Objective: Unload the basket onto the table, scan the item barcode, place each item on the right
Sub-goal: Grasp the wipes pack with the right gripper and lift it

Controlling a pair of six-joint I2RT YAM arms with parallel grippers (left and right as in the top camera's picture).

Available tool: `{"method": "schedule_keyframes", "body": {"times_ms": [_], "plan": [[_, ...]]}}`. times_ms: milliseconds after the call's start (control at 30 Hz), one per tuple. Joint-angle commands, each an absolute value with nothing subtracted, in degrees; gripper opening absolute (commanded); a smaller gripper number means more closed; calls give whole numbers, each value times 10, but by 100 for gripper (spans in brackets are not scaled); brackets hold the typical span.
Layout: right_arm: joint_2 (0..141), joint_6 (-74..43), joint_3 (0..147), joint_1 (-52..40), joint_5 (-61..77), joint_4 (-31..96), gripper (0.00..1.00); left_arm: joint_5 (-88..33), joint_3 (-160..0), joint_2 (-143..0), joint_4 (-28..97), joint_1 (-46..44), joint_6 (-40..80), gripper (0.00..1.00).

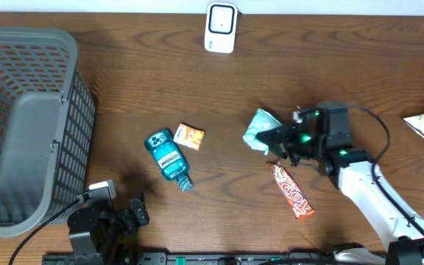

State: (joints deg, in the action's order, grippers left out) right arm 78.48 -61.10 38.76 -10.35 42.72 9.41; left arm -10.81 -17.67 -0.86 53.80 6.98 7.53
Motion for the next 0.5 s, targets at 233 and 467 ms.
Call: {"method": "schedule_keyframes", "body": {"times_ms": [233,467], "plan": [[803,-30,396,-240,351,164,11,-110,-172,-7,557,70,78,98],[825,-23,397,-252,252,185,63,-110,-172,-7,557,70,78,98]]}}
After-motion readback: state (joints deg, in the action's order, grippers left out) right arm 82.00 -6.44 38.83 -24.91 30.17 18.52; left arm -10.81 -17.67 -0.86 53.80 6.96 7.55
